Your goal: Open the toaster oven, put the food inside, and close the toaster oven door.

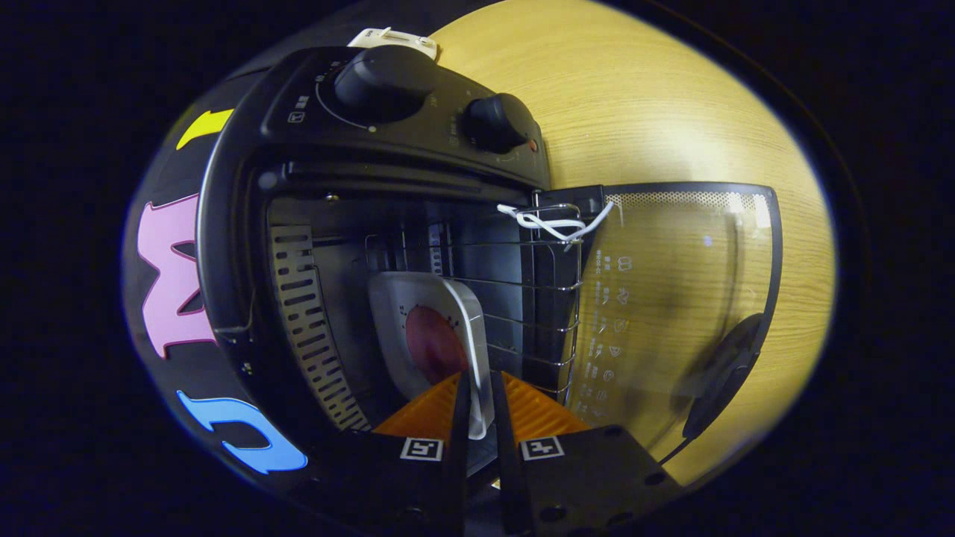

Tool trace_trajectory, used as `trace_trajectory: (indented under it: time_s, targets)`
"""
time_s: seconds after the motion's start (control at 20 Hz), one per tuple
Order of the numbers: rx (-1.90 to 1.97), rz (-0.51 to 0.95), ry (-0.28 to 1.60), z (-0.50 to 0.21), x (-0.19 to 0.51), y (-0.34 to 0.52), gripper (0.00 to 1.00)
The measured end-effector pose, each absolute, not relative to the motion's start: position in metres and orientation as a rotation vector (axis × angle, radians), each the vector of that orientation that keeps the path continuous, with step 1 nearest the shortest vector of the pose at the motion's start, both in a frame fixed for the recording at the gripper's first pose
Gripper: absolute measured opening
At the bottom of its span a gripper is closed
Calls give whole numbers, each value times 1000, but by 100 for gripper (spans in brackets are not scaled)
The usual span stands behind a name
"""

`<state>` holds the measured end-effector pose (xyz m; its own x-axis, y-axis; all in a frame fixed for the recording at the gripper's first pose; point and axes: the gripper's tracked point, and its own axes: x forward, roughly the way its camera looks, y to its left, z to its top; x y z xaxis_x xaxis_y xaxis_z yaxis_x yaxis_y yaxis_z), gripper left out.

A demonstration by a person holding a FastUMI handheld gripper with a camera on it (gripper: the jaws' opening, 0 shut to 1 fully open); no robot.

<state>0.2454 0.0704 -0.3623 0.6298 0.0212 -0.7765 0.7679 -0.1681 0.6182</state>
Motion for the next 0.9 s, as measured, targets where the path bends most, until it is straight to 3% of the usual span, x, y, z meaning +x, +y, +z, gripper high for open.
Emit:
trace_trajectory:
  time_s: [0.25,0.65,0.85,0.9]
  targets:
    - [1616,-666,702,-342,231,76,43]
    - [1424,-382,771,-281,181,78,42]
    - [1208,-242,810,-259,137,67,92]
    - [1142,-227,815,-259,128,64,92]
